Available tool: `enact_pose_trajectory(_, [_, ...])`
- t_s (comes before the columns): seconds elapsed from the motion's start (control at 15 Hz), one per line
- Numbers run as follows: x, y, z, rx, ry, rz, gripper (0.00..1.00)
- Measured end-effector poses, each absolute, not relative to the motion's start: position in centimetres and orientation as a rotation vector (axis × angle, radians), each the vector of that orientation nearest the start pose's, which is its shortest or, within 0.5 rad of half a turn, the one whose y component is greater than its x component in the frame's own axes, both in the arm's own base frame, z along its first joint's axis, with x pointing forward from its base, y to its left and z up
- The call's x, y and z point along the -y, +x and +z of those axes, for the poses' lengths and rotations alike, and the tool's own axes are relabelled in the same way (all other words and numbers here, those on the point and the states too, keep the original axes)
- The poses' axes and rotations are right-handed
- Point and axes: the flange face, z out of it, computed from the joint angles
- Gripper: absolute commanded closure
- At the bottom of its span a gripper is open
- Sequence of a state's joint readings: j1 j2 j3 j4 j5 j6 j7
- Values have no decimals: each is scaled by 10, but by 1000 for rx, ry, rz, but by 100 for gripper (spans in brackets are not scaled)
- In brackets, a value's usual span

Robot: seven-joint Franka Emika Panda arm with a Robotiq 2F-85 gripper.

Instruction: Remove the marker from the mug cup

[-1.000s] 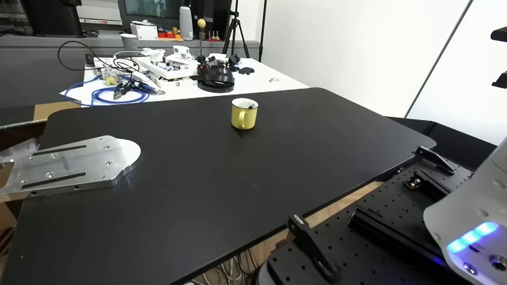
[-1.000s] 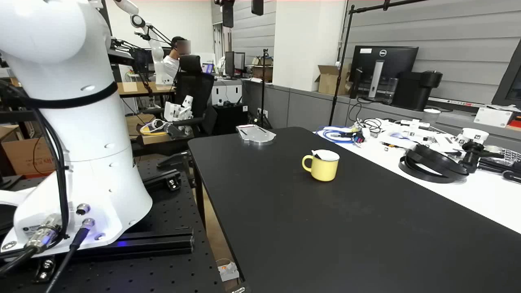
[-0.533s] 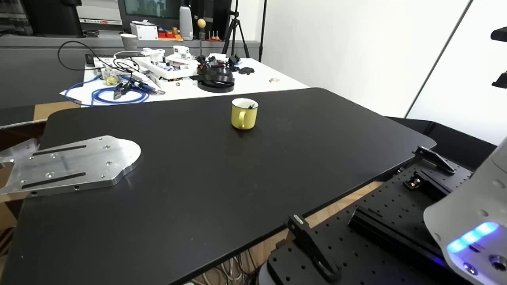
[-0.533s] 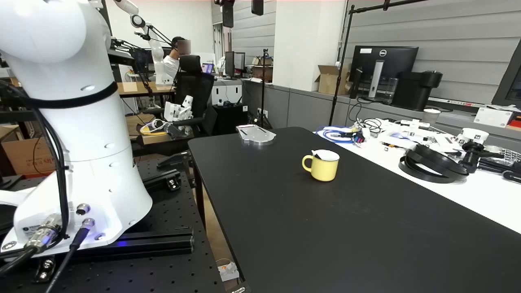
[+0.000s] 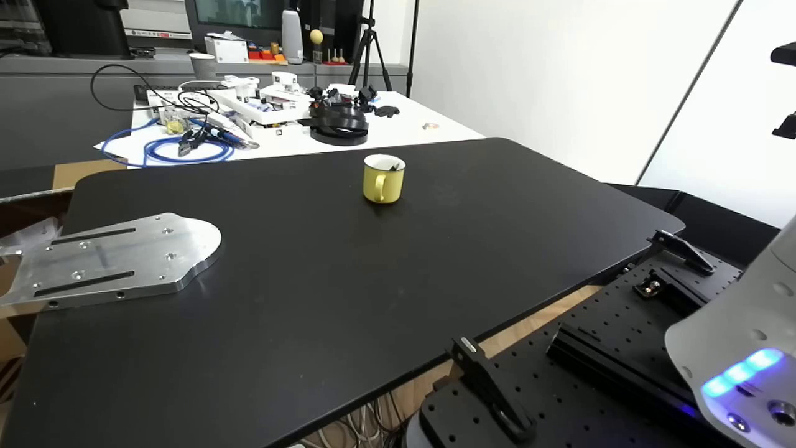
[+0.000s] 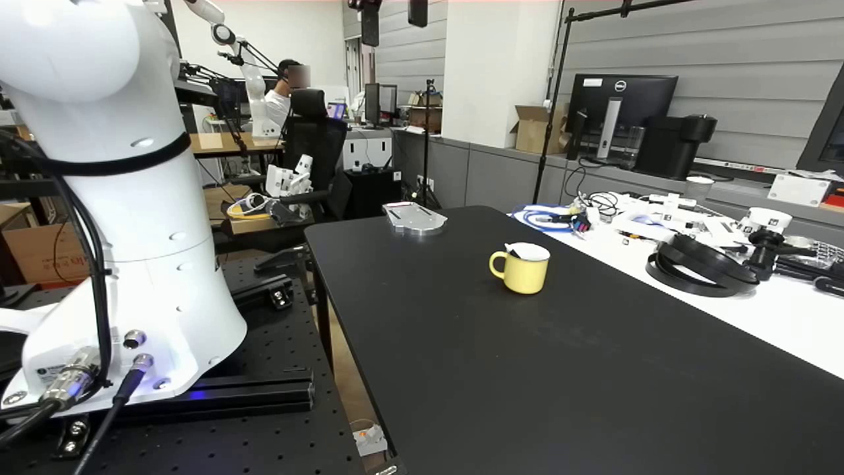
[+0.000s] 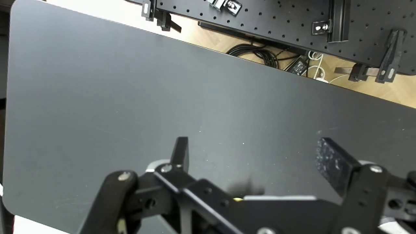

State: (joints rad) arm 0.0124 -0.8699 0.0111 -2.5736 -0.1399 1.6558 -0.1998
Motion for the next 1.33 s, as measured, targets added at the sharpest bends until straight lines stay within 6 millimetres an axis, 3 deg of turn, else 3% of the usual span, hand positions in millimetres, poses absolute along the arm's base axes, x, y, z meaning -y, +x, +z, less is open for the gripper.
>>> enact_pose_trajectory(0.2, [12, 304, 510, 388, -3256, 147, 0])
enact_pose_trajectory(0.47, [17, 348, 488, 420, -3253, 269, 0])
enact_pose_trajectory(1.0, [19, 469, 436, 337, -3308, 549, 0])
enact_pose_trajectory(1.33, [-7, 537, 408, 166, -3360, 663, 0])
